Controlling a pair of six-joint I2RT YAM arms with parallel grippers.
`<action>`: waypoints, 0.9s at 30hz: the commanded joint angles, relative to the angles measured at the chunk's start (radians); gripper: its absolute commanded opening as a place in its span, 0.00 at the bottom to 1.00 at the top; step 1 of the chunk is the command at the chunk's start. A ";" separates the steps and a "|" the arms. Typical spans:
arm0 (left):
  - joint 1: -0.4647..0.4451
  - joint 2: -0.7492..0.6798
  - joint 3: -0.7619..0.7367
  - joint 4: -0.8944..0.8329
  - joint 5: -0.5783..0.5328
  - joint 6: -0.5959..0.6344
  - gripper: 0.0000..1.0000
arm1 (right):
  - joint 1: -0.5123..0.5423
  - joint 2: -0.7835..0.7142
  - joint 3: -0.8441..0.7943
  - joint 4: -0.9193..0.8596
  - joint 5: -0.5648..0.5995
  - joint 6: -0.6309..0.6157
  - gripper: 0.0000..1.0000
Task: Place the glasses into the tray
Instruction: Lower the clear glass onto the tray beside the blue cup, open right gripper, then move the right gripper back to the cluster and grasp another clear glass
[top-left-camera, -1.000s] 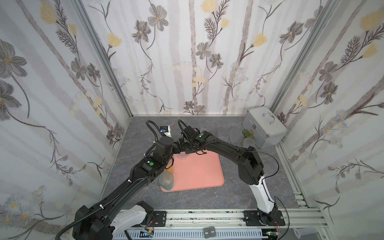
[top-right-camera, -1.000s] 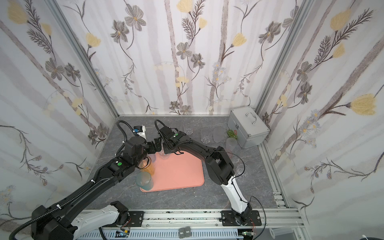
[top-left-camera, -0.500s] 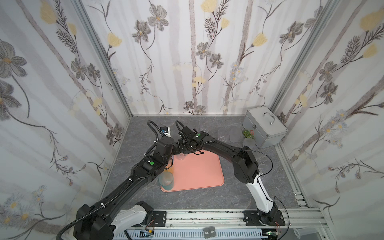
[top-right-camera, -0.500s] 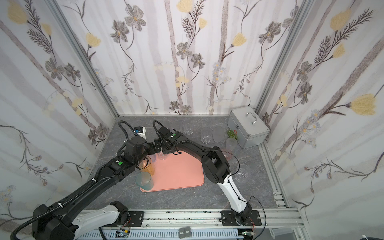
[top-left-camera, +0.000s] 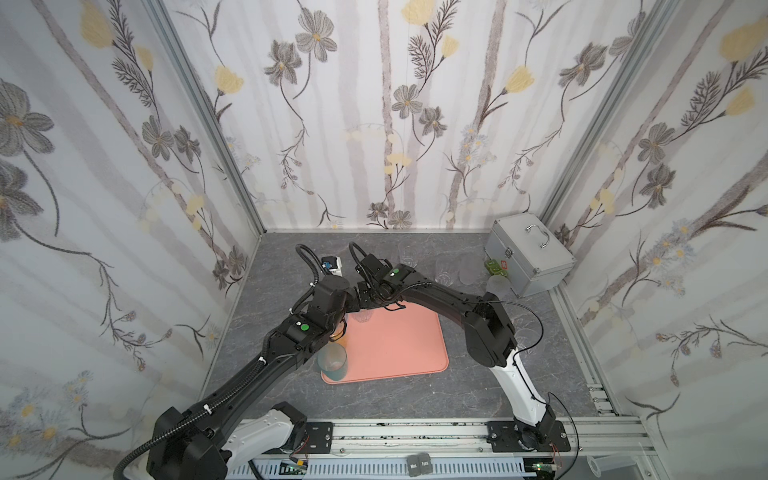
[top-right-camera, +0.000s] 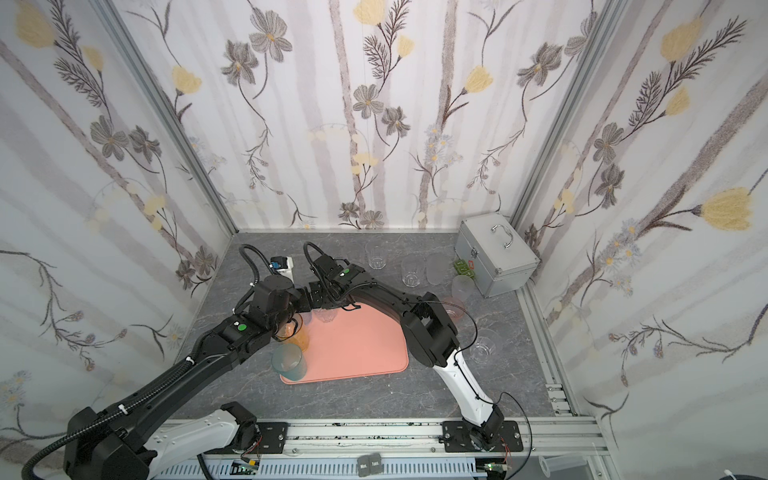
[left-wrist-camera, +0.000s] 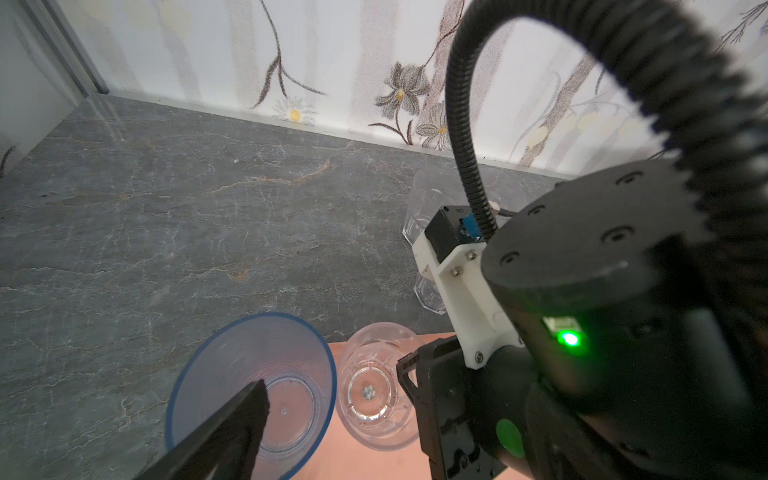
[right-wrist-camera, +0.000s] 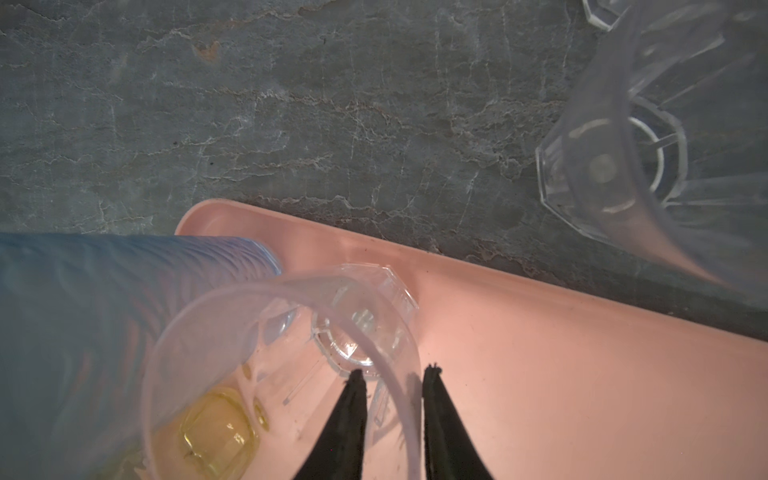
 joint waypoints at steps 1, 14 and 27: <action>-0.003 -0.003 -0.010 0.061 0.025 -0.035 1.00 | 0.006 0.005 -0.001 0.043 -0.013 0.023 0.26; -0.014 -0.024 -0.010 0.052 0.012 -0.046 1.00 | -0.029 -0.160 -0.121 0.099 -0.043 0.014 0.33; -0.243 0.153 0.036 0.049 -0.166 -0.065 1.00 | -0.241 -0.286 -0.296 0.205 -0.056 -0.010 0.49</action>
